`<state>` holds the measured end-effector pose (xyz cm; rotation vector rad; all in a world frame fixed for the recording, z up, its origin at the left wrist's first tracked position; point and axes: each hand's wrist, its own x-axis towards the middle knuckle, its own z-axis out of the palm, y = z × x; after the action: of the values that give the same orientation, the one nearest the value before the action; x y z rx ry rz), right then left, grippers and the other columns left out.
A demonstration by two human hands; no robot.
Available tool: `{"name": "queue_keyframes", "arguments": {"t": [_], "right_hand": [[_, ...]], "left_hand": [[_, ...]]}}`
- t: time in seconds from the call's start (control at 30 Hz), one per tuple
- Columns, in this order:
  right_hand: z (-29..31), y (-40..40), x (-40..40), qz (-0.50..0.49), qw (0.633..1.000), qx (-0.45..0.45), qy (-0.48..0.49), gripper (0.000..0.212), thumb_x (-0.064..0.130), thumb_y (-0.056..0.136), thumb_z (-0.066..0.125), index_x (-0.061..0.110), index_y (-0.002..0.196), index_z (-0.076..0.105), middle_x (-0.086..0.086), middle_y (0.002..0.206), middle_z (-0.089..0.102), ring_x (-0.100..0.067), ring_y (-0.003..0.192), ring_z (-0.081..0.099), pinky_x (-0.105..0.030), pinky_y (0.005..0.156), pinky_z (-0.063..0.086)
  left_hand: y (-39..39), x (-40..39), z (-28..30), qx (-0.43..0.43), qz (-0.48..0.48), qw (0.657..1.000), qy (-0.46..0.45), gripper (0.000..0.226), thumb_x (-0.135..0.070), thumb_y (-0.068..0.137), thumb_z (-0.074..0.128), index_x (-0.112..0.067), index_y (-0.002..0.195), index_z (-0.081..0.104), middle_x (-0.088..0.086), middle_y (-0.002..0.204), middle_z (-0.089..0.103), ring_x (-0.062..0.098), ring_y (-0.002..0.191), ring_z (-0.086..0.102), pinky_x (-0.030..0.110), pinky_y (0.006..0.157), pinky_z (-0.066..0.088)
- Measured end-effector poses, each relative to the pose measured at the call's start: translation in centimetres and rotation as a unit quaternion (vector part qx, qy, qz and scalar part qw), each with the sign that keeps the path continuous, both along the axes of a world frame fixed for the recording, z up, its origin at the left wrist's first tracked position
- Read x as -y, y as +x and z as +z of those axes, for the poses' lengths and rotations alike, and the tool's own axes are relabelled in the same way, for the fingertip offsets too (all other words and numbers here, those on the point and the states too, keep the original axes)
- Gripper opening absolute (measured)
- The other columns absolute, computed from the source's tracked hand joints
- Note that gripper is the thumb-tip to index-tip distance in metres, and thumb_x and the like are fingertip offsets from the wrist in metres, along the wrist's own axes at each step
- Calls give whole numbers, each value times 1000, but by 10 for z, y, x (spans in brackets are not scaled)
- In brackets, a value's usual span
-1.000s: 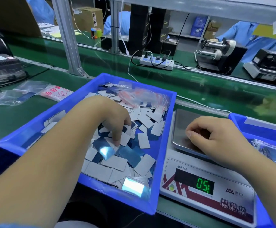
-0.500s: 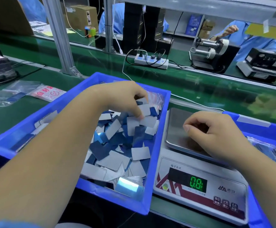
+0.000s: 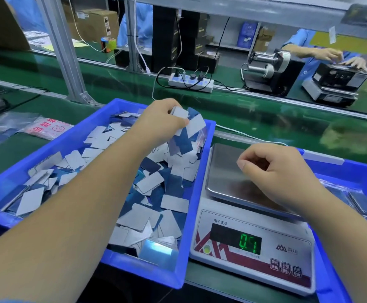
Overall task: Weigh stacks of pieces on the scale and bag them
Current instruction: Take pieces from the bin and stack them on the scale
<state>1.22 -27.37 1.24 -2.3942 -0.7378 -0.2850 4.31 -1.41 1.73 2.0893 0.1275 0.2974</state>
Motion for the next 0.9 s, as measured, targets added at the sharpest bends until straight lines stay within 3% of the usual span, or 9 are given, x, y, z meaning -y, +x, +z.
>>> {"name": "queue_keyframes", "arguments": {"t": [0.17, 0.33, 0.5, 0.6, 0.73, 0.83, 0.9], "right_hand": [[0, -1, 1, -2, 1000, 0, 1, 19, 21, 86, 66, 33, 72, 66, 17, 71, 65, -4, 69, 58, -10, 61, 40], [2, 4, 4, -39, 999, -3, 20, 20, 18, 86, 64, 30, 69, 66, 23, 70, 64, 0, 65, 56, -7, 57, 38], [2, 14, 11, -118, 992, -5, 34, 22, 18, 85, 62, 27, 65, 65, 22, 65, 62, 1, 62, 54, -9, 53, 37], [3, 23, 19, -177, 982, 4, 64, 20, 21, 85, 60, 25, 66, 65, 23, 63, 61, 3, 60, 52, -16, 52, 37], [3, 30, 28, -222, 970, -11, 99, 20, 22, 84, 59, 25, 66, 65, 24, 57, 59, -1, 57, 51, -24, 55, 35], [0, 32, 30, -230, 968, -30, 91, 20, 22, 83, 58, 25, 65, 66, 25, 59, 60, -4, 60, 51, -24, 55, 36], [-1, 33, 32, -228, 969, -43, 90, 19, 22, 83, 58, 24, 65, 66, 25, 60, 60, -3, 59, 51, -24, 55, 36]], "left_hand": [[-2, 2, -3, 11, -10, 994, -105, 11, -21, 93, 67, -25, 84, 63, -2, 79, 63, 15, 68, 54, 27, 58, 42], [-1, 13, 0, 8, 1, 996, -93, 15, -22, 93, 69, -31, 100, 58, -1, 95, 70, 9, 66, 58, 15, 39, 39], [-1, 29, 1, -12, -4, 995, -96, 28, -21, 92, 70, -26, 115, 54, 7, 102, 70, 12, 64, 62, 28, 53, 54], [-3, 48, 4, -29, -63, 993, -99, 30, -22, 90, 73, -26, 114, 55, 7, 90, 70, 3, 44, 54, 17, 41, 41], [-8, 84, 3, -44, -181, 977, -105, 27, -19, 86, 76, -25, 103, 56, -4, 74, 72, 6, 53, 61, 20, 49, 48], [-10, 102, -6, -26, -221, 975, 10, 26, -28, 85, 77, -29, 101, 57, -10, 83, 72, 8, 73, 68, 30, 70, 59], [-11, 103, -12, -2, -204, 973, 107, 25, -40, 83, 75, -35, 100, 58, -10, 92, 68, 8, 82, 65, 34, 72, 54]]}}
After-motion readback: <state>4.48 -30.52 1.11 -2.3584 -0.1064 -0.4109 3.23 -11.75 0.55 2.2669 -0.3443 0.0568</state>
